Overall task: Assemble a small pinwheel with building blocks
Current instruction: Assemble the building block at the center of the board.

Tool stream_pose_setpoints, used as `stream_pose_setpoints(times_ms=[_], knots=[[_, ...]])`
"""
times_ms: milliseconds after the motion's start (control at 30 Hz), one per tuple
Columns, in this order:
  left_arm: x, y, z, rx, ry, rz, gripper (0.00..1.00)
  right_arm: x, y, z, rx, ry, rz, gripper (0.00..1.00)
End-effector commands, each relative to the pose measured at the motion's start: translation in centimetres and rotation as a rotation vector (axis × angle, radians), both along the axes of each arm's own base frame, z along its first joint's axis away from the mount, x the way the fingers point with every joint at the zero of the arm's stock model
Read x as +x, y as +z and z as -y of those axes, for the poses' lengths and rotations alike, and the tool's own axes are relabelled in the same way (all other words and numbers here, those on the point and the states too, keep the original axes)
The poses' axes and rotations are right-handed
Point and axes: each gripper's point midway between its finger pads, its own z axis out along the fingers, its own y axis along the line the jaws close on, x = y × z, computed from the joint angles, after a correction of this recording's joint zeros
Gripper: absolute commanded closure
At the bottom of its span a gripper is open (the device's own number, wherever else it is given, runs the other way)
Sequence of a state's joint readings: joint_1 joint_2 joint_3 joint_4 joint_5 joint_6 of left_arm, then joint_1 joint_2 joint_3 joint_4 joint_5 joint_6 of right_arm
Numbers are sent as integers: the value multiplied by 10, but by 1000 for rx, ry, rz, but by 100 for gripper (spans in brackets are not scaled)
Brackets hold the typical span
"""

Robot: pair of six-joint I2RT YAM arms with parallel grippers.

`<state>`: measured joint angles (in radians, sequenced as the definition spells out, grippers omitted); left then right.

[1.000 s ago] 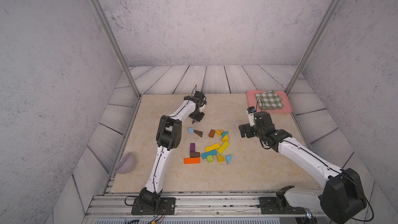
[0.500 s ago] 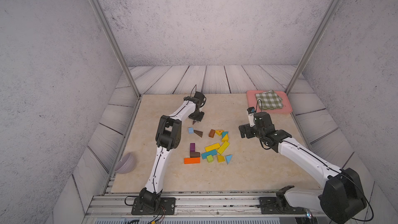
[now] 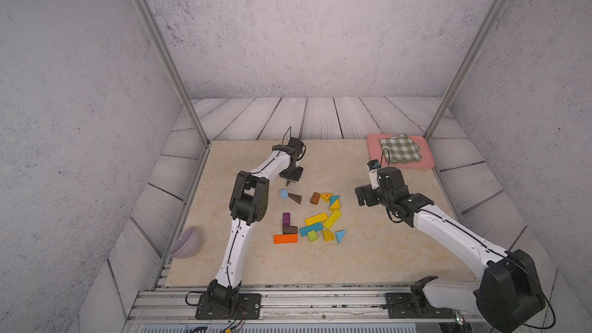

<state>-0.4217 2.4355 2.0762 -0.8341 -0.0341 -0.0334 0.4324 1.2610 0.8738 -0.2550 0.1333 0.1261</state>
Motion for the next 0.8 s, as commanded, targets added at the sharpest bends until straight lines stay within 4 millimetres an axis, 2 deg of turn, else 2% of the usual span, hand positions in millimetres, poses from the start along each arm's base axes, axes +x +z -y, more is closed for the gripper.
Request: stream_pose_setpoints(times_ms=[0, 200, 467, 767], knots=[[-19, -5, -4, 10, 6, -69, 67, -3, 6, 1, 21, -7, 14, 1], [-21, -4, -6, 18, 17, -76, 66, -3, 6, 2, 24, -12, 11, 1], [-23, -3, -7, 21, 25, -81, 72, -3, 7, 2, 25, -13, 14, 1], [-27, -2, -8, 17, 27, -88, 74, -4, 7, 2, 28, -12, 13, 1]])
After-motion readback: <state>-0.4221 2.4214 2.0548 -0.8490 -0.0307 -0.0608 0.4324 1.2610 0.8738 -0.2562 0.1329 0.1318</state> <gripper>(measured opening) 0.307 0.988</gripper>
